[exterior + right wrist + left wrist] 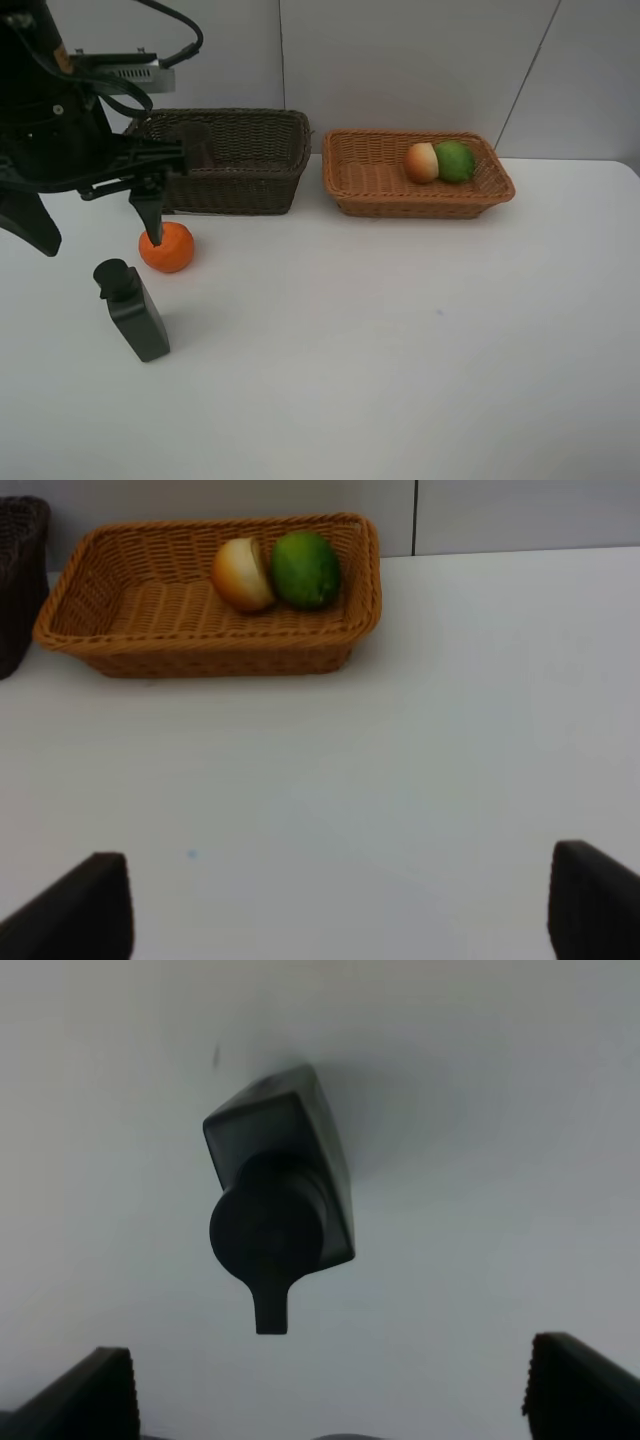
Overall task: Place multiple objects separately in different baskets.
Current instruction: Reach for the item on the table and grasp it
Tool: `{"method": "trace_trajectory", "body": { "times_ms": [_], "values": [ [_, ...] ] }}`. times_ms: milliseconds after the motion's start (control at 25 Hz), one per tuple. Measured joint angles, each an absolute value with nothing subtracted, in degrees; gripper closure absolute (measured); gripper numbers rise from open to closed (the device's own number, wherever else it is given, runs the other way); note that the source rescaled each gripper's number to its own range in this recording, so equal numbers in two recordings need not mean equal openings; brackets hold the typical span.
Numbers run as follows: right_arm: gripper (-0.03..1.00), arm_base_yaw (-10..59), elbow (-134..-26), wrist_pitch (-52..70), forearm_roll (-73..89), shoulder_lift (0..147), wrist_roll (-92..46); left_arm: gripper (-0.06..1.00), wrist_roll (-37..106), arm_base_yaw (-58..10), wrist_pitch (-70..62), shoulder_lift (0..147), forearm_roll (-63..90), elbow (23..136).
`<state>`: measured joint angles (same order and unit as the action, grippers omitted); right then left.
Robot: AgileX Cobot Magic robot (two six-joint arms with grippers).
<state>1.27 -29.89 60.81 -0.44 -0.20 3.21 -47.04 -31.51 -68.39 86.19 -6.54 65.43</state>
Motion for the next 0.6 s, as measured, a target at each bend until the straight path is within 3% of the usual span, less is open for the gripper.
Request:
{"method": "trace_trajectory", "body": {
  "times_ms": [600],
  "values": [
    [0.07,1.3,-29.9,60.8,-0.5,-0.2,3.2,-0.05,-49.6,-31.5,-68.4,86.2,-6.3,60.6]
  ]
}}
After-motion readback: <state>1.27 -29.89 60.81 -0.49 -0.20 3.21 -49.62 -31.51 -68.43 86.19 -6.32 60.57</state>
